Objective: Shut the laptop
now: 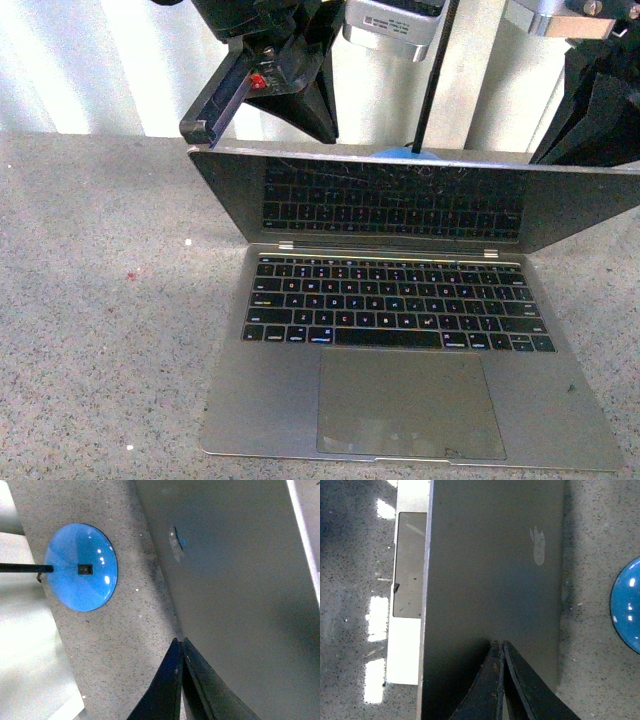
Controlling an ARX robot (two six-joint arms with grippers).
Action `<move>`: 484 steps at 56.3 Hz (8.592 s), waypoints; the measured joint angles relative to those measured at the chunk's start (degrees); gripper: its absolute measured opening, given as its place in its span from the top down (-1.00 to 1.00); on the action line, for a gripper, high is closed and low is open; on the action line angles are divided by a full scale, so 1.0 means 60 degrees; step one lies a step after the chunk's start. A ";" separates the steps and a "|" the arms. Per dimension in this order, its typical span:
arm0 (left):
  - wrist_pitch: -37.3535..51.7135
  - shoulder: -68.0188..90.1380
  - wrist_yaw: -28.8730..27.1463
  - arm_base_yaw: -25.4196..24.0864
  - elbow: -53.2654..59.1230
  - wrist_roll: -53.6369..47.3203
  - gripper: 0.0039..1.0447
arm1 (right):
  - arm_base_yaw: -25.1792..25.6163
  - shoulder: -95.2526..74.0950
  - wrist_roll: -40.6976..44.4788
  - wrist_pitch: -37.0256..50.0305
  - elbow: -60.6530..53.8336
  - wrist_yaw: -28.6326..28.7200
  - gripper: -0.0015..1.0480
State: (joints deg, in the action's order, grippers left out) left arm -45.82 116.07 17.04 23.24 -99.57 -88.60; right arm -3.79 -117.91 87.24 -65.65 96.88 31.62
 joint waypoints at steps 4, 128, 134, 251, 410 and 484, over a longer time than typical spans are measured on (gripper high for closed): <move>0.0007 -0.0095 0.0004 0.0026 0.0186 -0.0025 0.94 | -0.0004 0.0047 0.0011 0.0080 -0.0186 0.0011 0.94; 0.3279 -0.0011 0.0827 0.0845 0.4149 0.0357 0.94 | -0.0586 -0.0597 -0.0506 0.2466 -0.2787 0.0903 0.94; 0.3592 0.0128 0.0918 0.0896 0.4422 0.0466 0.94 | -0.0637 -0.0714 -0.0586 0.2736 -0.3056 0.0965 0.94; 1.0943 -0.8306 0.1894 -0.4794 0.8014 1.0138 0.94 | -0.0313 0.7129 -0.8899 1.6622 -0.7326 -0.1453 0.94; 0.7643 -1.9322 -0.2841 -0.3872 1.6327 1.4779 0.94 | 0.0627 1.9609 -1.4433 1.0954 -1.6083 -0.5257 0.94; 0.7643 -1.9329 -0.2841 -0.3872 1.6327 1.4783 -0.87 | 0.0627 1.9613 -1.4437 1.0954 -1.6083 -0.5257 -0.86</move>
State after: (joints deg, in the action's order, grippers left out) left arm 0.03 0.10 -0.01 0.01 -1.61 0.10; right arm -0.03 -0.23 0.62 0.08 0.38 0.08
